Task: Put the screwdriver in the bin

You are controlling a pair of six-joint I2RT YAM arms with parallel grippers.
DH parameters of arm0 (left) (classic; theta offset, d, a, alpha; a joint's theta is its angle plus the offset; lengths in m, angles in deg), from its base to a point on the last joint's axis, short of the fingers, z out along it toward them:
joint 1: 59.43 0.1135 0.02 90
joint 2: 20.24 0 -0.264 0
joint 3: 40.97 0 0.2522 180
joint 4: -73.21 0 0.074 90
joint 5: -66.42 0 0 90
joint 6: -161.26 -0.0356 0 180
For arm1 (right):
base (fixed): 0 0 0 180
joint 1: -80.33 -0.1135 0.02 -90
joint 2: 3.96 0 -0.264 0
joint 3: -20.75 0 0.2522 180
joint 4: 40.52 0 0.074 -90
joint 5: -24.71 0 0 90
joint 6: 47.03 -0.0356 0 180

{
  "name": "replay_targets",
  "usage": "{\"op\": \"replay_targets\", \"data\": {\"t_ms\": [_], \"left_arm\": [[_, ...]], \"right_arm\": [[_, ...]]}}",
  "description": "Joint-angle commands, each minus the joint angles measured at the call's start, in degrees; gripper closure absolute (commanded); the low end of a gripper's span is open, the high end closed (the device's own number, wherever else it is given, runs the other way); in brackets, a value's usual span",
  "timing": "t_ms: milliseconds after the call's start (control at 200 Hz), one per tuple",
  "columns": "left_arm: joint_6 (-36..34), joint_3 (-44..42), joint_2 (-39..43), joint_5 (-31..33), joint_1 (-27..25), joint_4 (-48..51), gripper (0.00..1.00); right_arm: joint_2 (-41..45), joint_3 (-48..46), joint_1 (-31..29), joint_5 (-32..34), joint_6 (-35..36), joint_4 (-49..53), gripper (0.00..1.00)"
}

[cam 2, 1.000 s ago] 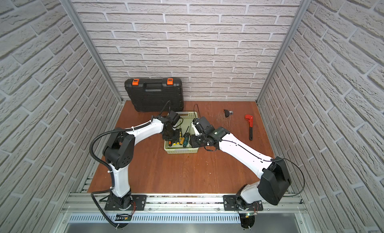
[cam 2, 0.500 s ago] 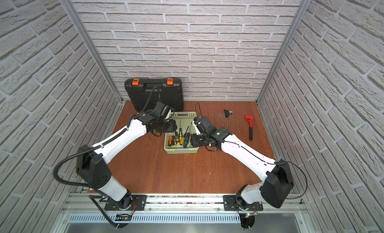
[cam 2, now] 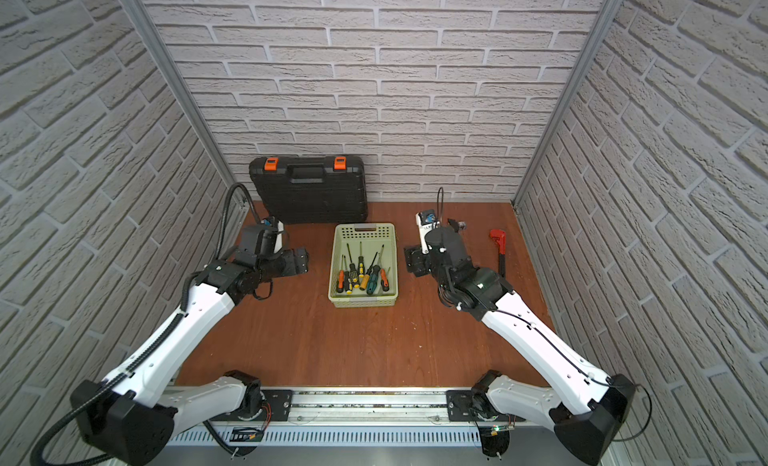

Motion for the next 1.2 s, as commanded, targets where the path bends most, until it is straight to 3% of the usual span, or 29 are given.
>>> {"op": "replay_targets", "data": {"t_ms": [0, 70, 160, 270, 410, 555, 665, 810, 865, 925, 1045, 1195], "left_arm": [[-7.1, -4.8, 0.5, 6.0, 3.1, -13.5, 0.02], [-11.1, -9.0, -0.2, 7.8, 5.0, -20.6, 0.02], [-14.6, -13.8, -2.1, 8.7, 7.7, -28.9, 0.02], [-15.1, -17.4, -6.4, 11.9, 11.3, -34.4, 0.02], [-19.5, -27.4, -11.0, 11.9, 13.7, -55.4, 0.02], [-22.4, -34.2, -15.4, 8.2, 15.6, -71.7, 0.02], [-24.8, -35.6, -17.9, 7.7, 16.5, -79.3, 0.02], [-22.1, -38.8, -25.9, 4.6, 19.7, -92.3, 0.02], [-21.1, -38.0, -24.5, 3.1, 20.6, -87.3, 0.02], [-20.5, -37.6, -25.2, 0.9, 21.7, -88.2, 0.02], [-20.5, -37.4, -25.0, 1.1, 21.7, -87.5, 0.02], [-20.7, -37.6, -25.1, 1.7, 21.4, -88.0, 0.02]], "right_arm": [[5.3, -9.5, 3.5, 6.0, 10.5, -17.6, 0.0], [6.9, -16.0, 5.3, 9.1, 15.1, -26.5, 0.0], [6.3, -18.1, 10.4, 7.8, 12.2, -24.2, 0.0], [6.6, -26.4, 16.0, 1.0, 11.8, -30.5, 0.0], [0.1, -35.2, 23.1, -4.5, 6.9, -43.6, 0.0], [-5.6, -38.8, 24.1, -4.2, 10.5, -52.8, 0.0], [-9.7, -41.6, 26.4, -8.6, 9.0, -59.8, 0.0], [-17.2, -45.4, 27.2, -10.9, 7.8, -73.6, 0.0], [-21.0, -47.9, 27.2, -11.4, 8.0, -81.3, 0.0], [-25.8, -49.0, 27.3, -11.4, 7.9, -90.5, 0.0], [-21.8, -42.7, 27.4, -13.8, 8.5, -71.6, 0.0], [-23.0, -42.1, 27.5, -14.2, 8.9, -72.6, 0.0]]}}
